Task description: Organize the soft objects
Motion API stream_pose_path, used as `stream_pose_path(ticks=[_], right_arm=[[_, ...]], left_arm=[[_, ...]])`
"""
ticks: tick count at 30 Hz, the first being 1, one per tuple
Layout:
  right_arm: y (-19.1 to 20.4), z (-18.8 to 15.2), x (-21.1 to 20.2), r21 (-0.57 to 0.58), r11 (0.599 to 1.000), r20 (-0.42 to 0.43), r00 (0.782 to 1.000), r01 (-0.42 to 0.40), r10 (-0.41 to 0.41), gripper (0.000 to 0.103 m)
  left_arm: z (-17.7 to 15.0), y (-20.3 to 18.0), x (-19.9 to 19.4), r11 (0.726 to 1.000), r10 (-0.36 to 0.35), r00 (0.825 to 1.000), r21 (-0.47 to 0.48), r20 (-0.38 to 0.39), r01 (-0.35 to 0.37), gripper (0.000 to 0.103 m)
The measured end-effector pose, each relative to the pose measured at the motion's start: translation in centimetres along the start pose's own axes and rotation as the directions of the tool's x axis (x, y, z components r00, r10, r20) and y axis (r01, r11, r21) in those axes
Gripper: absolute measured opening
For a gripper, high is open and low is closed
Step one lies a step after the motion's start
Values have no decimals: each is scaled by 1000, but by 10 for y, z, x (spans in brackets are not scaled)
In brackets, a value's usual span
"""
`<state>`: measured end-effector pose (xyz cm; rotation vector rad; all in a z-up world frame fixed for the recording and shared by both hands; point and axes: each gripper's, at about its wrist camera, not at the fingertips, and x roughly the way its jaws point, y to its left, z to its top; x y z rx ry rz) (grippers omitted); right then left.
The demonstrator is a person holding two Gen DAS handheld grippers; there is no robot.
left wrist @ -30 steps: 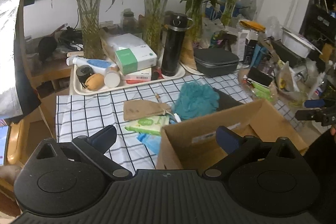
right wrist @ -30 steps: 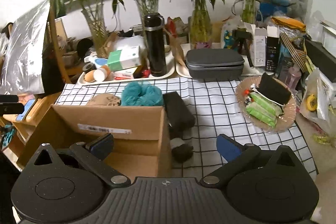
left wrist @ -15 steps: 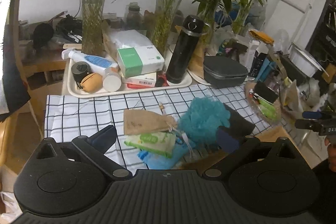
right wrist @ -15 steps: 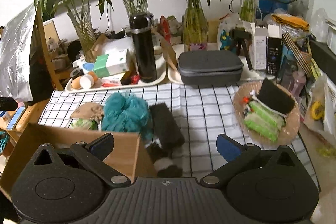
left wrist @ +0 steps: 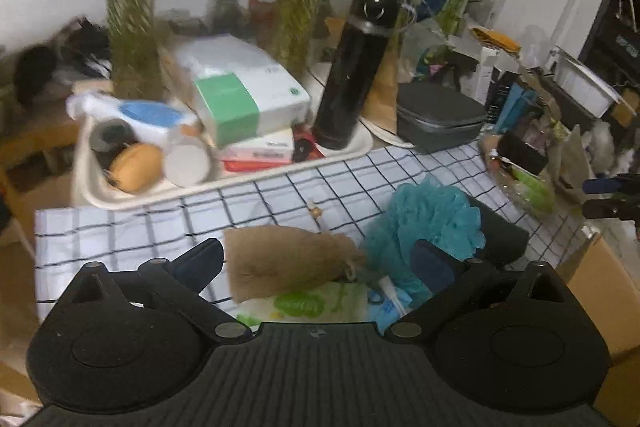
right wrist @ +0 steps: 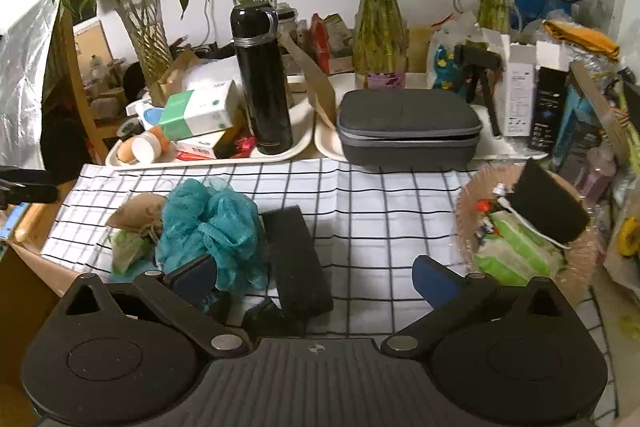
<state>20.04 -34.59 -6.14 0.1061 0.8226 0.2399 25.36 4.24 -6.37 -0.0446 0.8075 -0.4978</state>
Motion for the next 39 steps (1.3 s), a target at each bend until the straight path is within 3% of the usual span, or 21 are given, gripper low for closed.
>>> stream_pose_path(ticks=[2, 6, 9, 13, 18, 21, 24, 33, 39], right_arm=[[-4, 2, 4, 10, 1000, 5, 1000, -16, 16, 103], [-15, 9, 15, 48, 999, -3, 1000, -16, 16, 103], [-24, 12, 21, 82, 997, 0, 1000, 2, -2, 103], [-33, 12, 27, 123, 992, -14, 999, 31, -29, 103], [-43, 10, 32, 179, 984, -27, 999, 23, -19, 103], [-46, 9, 35, 199, 980, -37, 999, 25, -18, 103], [-43, 8, 36, 175, 984, -35, 999, 35, -29, 103], [-31, 9, 40, 82, 996, -18, 1000, 22, -21, 103], [-25, 10, 59, 3, 1000, -67, 998, -6, 7, 103]], left_arm=[[1, 4, 12, 1000, -18, 1000, 6, -12, 18, 93], [0, 6, 36, 999, -37, 999, 32, -35, 39, 88], [-3, 3, 54, 996, -44, 997, 76, -65, 49, 79], [-10, -4, 74, 987, -34, 992, 151, -120, 52, 63], [-18, -7, 91, 981, -17, 986, 189, -166, 48, 53], [-20, -7, 96, 981, 16, 984, 191, -176, 18, 18], [-18, -5, 94, 983, 30, 984, 185, -176, 3, 7], [2, -4, 60, 994, 49, 996, 106, -71, -41, 5], [11, -11, 41, 994, 56, 998, 96, -4, -55, 5]])
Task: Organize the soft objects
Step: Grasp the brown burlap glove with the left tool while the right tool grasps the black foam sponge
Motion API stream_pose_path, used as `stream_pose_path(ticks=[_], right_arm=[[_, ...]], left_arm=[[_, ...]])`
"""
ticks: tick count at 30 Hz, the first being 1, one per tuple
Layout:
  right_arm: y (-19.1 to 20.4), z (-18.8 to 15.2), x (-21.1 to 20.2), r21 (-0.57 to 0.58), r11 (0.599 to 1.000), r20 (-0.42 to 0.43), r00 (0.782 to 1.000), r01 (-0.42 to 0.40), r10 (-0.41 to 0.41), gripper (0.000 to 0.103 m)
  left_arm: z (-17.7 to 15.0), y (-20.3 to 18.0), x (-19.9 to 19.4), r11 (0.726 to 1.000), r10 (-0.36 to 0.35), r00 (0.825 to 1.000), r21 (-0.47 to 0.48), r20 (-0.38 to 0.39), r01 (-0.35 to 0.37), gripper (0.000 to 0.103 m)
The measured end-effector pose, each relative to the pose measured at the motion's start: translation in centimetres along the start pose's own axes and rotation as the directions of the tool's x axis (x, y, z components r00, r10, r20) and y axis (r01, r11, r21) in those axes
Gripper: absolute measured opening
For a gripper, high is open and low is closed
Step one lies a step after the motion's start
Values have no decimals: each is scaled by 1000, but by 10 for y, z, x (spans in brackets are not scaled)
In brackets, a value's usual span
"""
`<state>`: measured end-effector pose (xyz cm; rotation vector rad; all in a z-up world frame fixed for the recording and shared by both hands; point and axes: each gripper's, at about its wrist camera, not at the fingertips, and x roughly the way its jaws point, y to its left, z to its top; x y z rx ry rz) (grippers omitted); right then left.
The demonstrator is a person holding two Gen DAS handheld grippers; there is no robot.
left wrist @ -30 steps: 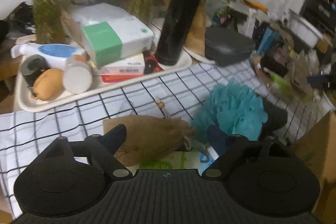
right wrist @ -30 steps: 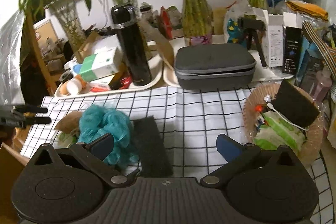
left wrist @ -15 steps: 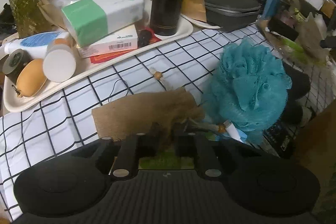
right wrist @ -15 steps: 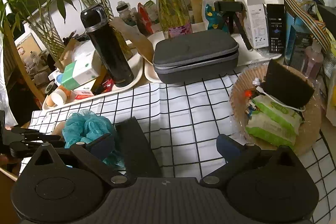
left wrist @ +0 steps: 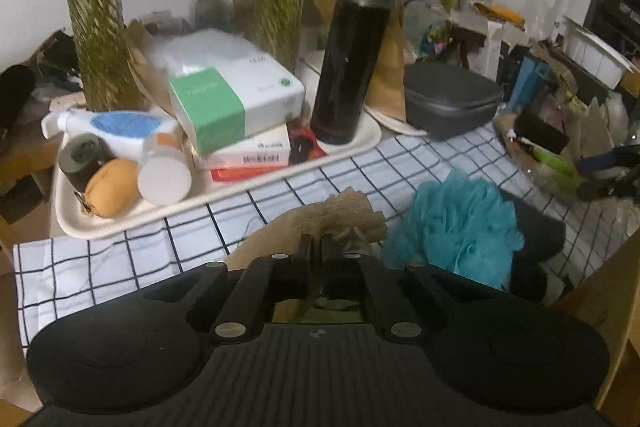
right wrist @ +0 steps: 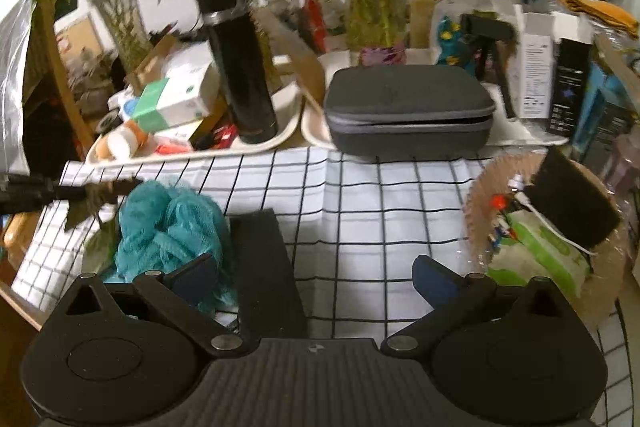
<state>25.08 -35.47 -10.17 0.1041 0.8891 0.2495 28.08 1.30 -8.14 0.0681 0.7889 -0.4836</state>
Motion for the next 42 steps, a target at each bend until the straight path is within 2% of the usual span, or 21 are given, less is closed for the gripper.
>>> stream_pose_path(ticks=[6, 8, 10, 12, 14, 17, 19, 25, 26, 27, 28, 32, 36, 42], right_arm=[[12, 5, 35, -72, 992, -91, 991, -103, 97, 102], [15, 8, 47, -83, 988, -121, 986, -127, 116, 98], [17, 9, 57, -93, 984, -154, 978, -155, 139, 89], [19, 9, 61, -99, 983, -166, 976, -157, 139, 89], [24, 8, 76, -135, 980, -215, 970, -149, 118, 86], [27, 5, 85, -161, 979, -251, 964, -127, 84, 70], [27, 3, 84, -166, 979, -253, 965, -119, 74, 45], [21, 10, 68, -153, 986, -167, 985, -58, 32, 45], [13, 13, 59, -128, 991, -128, 992, -31, 14, 45], [13, 13, 59, -128, 991, -128, 992, -31, 14, 45], [7, 15, 48, -118, 993, -86, 996, -7, -3, 45], [0, 17, 23, -93, 995, -10, 1000, 23, -24, 44], [1, 17, 0, -84, 996, 54, 998, 30, -26, 44], [8, 15, -31, -74, 997, 113, 993, -17, 26, 44]], left_arm=[[3, 2, -2, 1000, 2, 1000, -20, 8, -2, 5], [4, 2, -1, 1000, -8, 1000, -21, 8, 8, 5], [4, 3, -3, 1000, -8, 1000, -20, 12, 8, 5], [5, 3, -3, 1000, -14, 1000, -20, 14, 15, 5], [5, 3, -4, 1000, -13, 1000, -21, 18, 14, 5], [5, 1, -5, 1000, -19, 1000, -19, 25, 20, 5], [6, -1, -7, 1000, -24, 999, -18, 30, 25, 5], [10, -8, -16, 1000, -30, 998, -6, 59, 30, 5], [10, -9, -18, 999, -32, 997, -4, 65, 32, 5], [11, -11, -21, 999, -34, 997, -3, 71, 34, 5], [11, -13, -24, 999, -34, 996, 3, 78, 34, 5], [14, -21, -37, 999, -33, 993, 12, 117, 32, 5], [17, -27, -47, 999, -32, 988, 13, 148, 30, 5], [12, -41, -70, 999, -28, 980, 26, 195, 23, 5]])
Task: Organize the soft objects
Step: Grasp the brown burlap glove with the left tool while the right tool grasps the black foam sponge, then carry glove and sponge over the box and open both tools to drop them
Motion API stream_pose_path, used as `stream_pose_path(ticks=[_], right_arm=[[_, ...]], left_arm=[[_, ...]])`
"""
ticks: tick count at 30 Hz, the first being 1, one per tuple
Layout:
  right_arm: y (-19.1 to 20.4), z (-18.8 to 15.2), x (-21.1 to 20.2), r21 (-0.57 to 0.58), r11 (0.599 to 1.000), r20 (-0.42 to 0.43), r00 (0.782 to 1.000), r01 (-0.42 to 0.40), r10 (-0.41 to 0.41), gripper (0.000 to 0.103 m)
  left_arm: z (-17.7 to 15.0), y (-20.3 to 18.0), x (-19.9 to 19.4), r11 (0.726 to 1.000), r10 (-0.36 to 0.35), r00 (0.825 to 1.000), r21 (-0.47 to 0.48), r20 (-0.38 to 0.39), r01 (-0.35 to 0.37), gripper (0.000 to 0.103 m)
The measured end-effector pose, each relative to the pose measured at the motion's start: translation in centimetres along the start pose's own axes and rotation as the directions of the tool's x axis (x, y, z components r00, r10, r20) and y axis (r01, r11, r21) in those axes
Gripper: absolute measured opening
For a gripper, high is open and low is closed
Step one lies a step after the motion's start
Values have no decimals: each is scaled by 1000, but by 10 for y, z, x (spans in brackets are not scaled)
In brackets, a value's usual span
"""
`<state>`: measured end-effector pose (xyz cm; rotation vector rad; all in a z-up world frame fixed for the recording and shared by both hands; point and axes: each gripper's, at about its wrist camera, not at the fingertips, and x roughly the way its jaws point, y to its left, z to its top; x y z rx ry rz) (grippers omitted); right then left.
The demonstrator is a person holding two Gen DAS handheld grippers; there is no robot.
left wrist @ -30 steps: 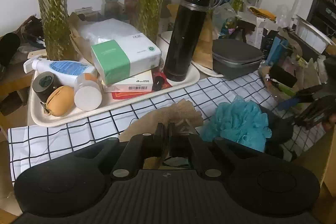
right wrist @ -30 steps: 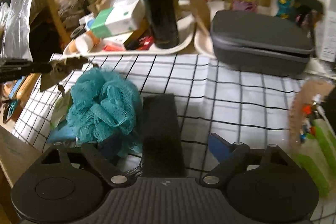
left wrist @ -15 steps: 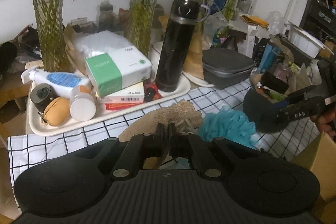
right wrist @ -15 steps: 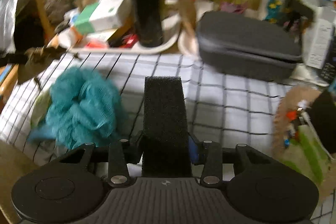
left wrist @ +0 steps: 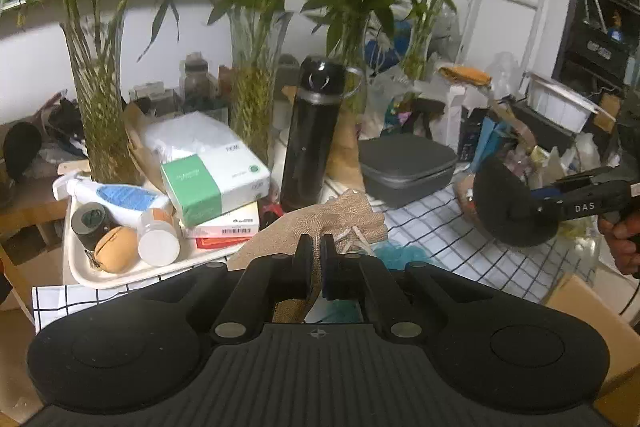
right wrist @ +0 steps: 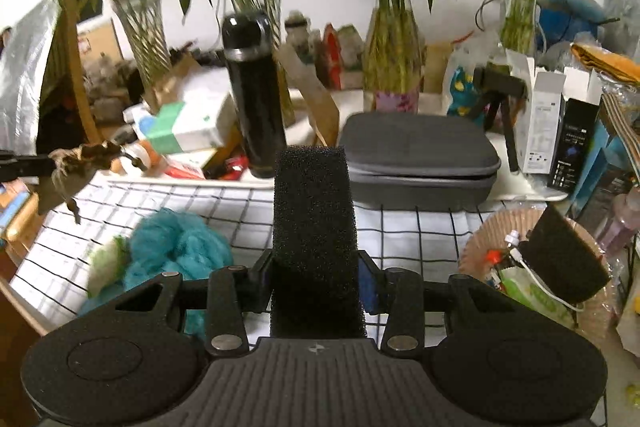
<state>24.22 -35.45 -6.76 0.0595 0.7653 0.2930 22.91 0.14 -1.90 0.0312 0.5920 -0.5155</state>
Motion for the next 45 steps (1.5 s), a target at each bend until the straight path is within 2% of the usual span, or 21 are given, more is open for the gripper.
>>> stream_pose_path(ticks=[11, 15, 21, 24, 31, 45], right_arm=[[17, -11, -52, -2, 995, 93, 991, -97, 97, 44], [20, -16, -66, 3, 993, 121, 986, -118, 117, 44], [31, -28, -96, 4, 972, 171, 958, -235, 231, 44], [40, -34, -105, -18, 961, 172, 946, -275, 274, 44], [54, -45, -113, -45, 947, 149, 935, -318, 321, 45], [85, -66, -111, -114, 926, 21, 932, -359, 363, 45]], left_arm=[[-4, -27, -48, 1000, -17, 995, 3, 101, 17, 5], [-11, -44, -60, 999, -23, 993, 36, 120, 19, 5], [-20, -68, -77, 995, -36, 991, 99, 126, 23, 5], [-21, -73, -87, 996, -33, 992, 86, 125, 22, 5], [-32, -93, -105, 996, -54, 996, 80, 76, 48, 5], [-68, -123, -110, 992, -8, 998, 127, -60, 16, 5]])
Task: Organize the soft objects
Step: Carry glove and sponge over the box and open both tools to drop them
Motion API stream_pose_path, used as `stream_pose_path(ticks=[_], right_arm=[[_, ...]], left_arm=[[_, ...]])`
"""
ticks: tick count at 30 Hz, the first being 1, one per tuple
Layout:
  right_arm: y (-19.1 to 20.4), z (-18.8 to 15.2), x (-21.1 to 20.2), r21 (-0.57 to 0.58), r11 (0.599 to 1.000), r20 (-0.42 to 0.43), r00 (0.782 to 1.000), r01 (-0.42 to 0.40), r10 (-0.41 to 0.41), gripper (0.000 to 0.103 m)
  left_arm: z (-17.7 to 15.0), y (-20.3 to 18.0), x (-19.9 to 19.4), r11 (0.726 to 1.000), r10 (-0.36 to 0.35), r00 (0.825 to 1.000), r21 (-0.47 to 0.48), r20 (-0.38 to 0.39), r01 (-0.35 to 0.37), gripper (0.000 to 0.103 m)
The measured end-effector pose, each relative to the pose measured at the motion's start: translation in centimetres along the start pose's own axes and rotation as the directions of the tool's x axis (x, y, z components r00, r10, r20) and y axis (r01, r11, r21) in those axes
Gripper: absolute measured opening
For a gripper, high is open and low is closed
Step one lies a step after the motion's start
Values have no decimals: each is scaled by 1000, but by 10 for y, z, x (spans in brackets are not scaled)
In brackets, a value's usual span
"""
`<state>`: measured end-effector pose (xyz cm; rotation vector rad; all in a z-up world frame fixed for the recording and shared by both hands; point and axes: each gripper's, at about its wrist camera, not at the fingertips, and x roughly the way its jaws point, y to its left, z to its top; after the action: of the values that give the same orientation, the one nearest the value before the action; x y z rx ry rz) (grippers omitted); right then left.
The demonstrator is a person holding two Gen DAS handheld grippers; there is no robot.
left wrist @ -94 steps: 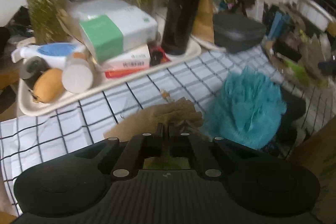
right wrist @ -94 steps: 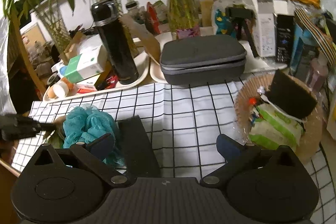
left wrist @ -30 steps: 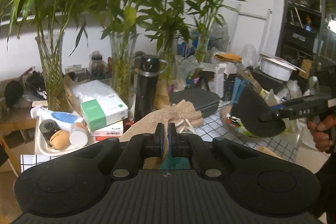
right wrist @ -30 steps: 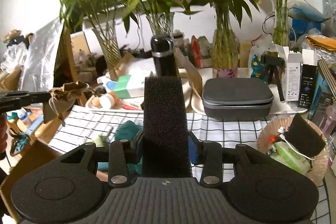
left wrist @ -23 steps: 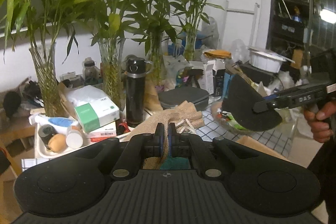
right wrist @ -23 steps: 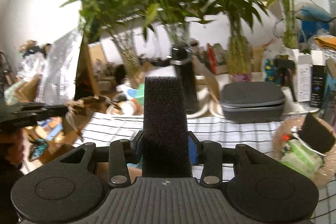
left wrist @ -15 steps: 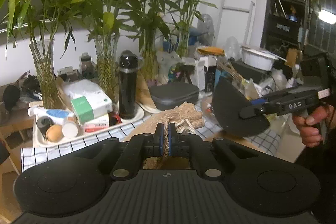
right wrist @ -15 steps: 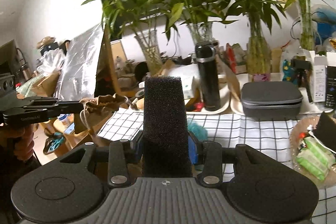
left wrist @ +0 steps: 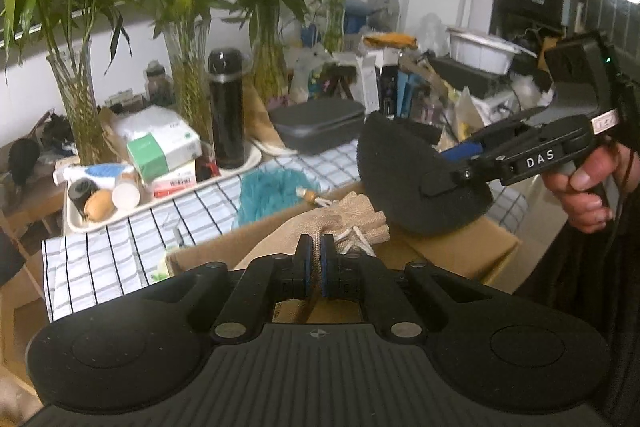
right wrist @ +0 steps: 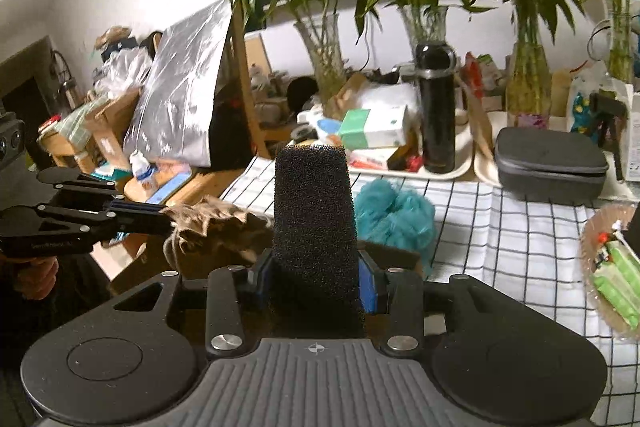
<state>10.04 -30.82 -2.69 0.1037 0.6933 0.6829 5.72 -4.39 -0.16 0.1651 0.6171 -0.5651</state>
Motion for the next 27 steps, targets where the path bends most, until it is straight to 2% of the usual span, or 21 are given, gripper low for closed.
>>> stream_pose_path(ticks=[11, 12, 13, 14, 16, 17, 18, 19, 27], right_arm=[[19, -16, 13, -45, 999, -101, 995, 20, -25, 45], [20, -16, 15, -47, 999, -111, 993, 22, -28, 45], [22, -17, 17, -52, 998, -125, 992, 26, -32, 46], [23, -18, 19, -62, 998, -135, 990, 32, -40, 49], [25, -19, 21, -79, 996, -140, 989, 41, -52, 78], [27, -19, 22, -93, 995, -139, 989, 44, -57, 84], [31, -20, 20, -121, 991, -120, 990, 54, -69, 96], [32, -19, 18, -128, 990, -109, 991, 57, -72, 100], [29, -16, 19, -125, 987, -84, 990, 101, -112, 103]], left_arm=[[-15, -8, 6, 1000, 28, 996, -6, -80, -29, 8], [-15, -8, 7, 1000, 27, 996, -5, -86, -28, 12], [-16, -9, 8, 999, 37, 995, -2, -93, -37, 21], [-16, -10, 9, 999, 50, 994, 4, -94, -50, 28], [-18, -12, 7, 997, 81, 993, 14, -86, -80, 51], [-18, -13, 6, 996, 91, 993, 16, -78, -90, 55], [-18, -13, 4, 995, 95, 993, 16, -70, -94, 60], [-19, -12, 3, 995, 97, 993, 13, -64, -96, 62], [-17, -3, -2, 991, 129, 990, -39, -51, -131, 63]])
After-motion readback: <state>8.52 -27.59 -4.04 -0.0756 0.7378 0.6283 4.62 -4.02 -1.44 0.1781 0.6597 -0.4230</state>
